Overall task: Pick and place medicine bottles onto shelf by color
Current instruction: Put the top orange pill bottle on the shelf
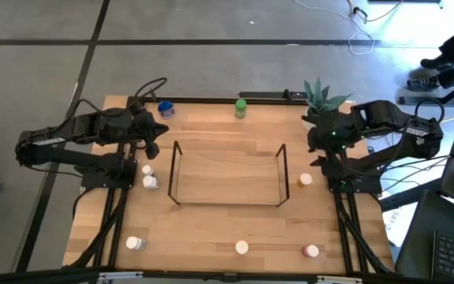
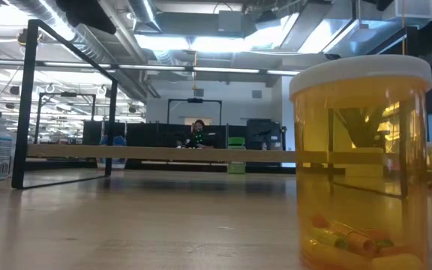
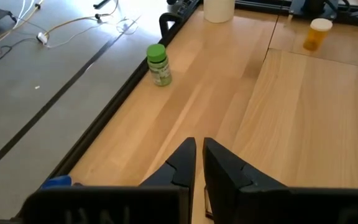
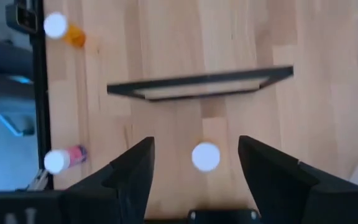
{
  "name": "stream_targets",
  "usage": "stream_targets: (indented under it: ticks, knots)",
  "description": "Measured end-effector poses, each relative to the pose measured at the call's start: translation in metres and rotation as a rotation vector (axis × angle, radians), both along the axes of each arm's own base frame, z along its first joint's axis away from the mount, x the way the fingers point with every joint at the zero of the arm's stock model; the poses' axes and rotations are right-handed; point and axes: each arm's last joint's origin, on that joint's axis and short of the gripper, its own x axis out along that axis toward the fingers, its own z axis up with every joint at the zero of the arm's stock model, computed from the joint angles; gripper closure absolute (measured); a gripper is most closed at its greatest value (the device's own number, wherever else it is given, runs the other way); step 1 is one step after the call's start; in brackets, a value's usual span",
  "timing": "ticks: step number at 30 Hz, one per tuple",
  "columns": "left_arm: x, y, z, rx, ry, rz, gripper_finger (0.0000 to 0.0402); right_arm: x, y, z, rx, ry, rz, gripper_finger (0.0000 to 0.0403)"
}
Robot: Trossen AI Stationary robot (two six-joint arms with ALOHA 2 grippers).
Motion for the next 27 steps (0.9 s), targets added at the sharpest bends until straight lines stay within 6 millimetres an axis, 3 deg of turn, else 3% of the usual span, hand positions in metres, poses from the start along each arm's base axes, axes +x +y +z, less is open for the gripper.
stream_targets:
  ticks: [12,27]
  knots:
    - [0.000,0.000,0.000,0.068,0.041,-0.037,0.0376,0.001,0.000,-0.003,-0.003,0.031,-0.005,0.0171]
    - [0.000,0.000,0.000,0.062,0.036,-0.034,0.0376,0.012,0.000,-0.072,-0.011,0.267,-0.005,0.0171]
